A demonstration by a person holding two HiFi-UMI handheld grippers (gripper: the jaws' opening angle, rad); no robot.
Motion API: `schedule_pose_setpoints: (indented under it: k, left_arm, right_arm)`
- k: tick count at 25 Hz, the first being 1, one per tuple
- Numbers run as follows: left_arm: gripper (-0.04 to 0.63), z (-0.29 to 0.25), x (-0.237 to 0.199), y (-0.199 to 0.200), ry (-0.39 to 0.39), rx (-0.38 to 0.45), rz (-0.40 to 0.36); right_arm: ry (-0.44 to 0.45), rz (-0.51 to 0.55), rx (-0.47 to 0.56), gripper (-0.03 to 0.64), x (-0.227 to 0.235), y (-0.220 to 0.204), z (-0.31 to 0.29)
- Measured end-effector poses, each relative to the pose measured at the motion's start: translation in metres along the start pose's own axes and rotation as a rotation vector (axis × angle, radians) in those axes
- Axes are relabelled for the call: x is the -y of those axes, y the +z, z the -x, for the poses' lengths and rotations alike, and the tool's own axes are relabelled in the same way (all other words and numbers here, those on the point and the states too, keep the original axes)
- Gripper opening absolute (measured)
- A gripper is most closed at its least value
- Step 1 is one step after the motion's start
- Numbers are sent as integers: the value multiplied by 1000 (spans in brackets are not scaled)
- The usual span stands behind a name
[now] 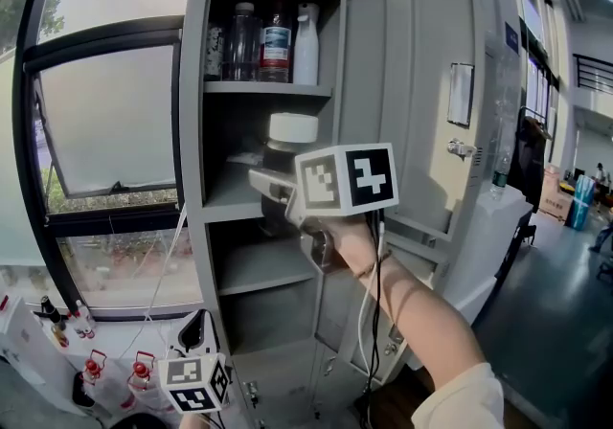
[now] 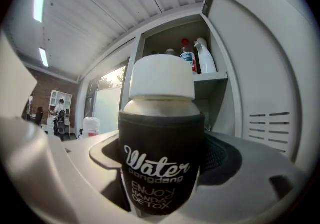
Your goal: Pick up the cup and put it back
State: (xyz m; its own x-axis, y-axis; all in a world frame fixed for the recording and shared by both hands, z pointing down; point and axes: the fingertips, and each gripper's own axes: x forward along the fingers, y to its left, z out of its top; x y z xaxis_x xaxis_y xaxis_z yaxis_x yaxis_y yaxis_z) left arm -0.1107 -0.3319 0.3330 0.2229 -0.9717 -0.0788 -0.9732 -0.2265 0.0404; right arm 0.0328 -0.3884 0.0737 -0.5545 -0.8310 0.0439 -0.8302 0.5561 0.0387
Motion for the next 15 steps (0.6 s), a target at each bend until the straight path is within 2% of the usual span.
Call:
schedule_pose_setpoints:
  k: [10, 15]
  left_arm:
    - [9, -5, 11, -7, -20, -23, -9]
    - [9, -8, 15, -9, -32, -29, -17]
  right_arm:
    - [-1, -30, 16, 411, 7, -41, 12]
    - [-24, -4, 0, 411, 10, -68, 10]
